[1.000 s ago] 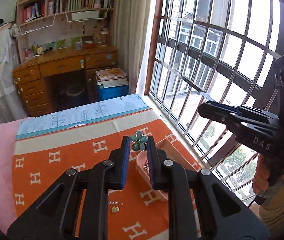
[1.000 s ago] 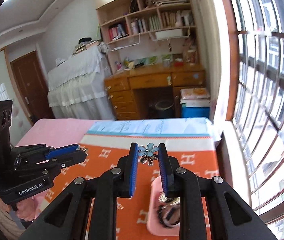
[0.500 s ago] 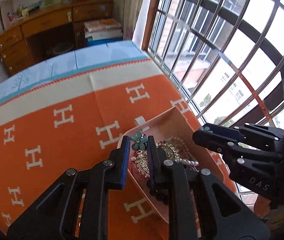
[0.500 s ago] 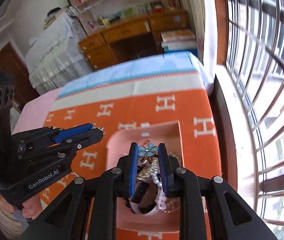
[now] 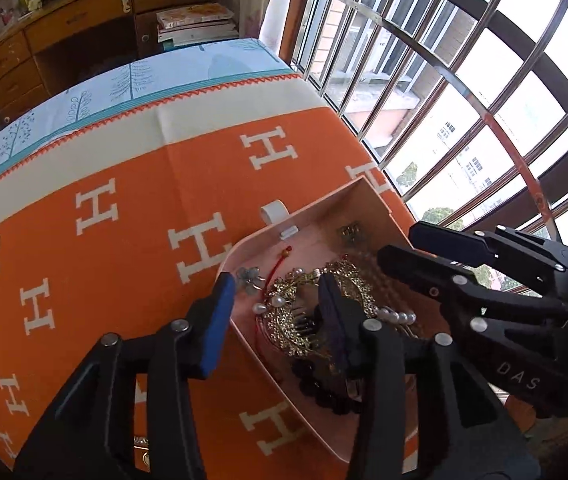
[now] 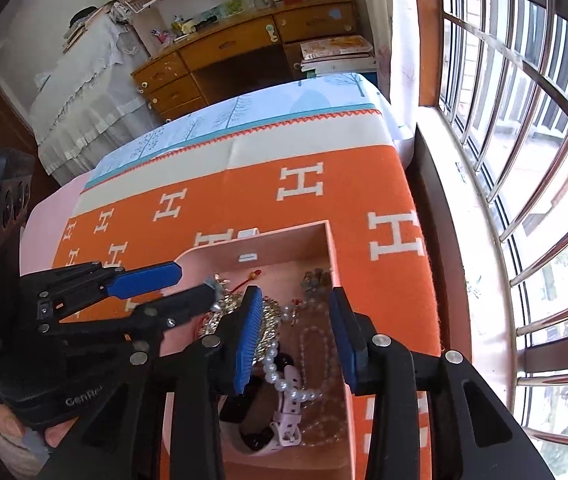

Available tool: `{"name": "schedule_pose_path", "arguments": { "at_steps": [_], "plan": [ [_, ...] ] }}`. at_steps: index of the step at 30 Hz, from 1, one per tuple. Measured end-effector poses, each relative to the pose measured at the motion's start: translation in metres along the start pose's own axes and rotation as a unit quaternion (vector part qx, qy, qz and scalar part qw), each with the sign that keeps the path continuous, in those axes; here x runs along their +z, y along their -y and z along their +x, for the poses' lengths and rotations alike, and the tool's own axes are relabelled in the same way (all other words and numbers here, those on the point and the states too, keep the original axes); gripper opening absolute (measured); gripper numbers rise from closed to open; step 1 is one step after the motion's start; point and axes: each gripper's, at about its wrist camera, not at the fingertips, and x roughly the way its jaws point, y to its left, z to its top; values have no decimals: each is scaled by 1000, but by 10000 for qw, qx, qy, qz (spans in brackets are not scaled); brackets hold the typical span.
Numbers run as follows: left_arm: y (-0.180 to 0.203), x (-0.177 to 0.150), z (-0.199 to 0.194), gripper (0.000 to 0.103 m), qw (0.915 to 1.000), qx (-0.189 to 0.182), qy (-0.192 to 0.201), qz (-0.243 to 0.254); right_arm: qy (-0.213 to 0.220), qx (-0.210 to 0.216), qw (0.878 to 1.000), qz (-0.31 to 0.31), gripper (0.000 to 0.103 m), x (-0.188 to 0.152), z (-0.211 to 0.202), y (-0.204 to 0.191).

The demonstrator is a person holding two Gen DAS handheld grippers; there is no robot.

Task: Organize jewelry
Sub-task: 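Lower the flower brooch into the pink box with the left gripper while the right drops its brooch in, then withdraw both open grippers toward the pearl pin and coin pendant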

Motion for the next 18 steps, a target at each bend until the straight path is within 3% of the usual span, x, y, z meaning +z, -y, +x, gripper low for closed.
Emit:
{"name": "schedule_pose_path", "arguments": {
  "at_steps": [4, 18],
  "plan": [
    [-2, -6, -19, 48, 9999, 99, 113, 38, 181, -44, 9997, -149, 35, -6, -17, -13],
    [-63, -62, -103, 49, 9949, 712, 707, -100, 450, 323, 9970, -539, 35, -41, -67, -74]
  ]
}}
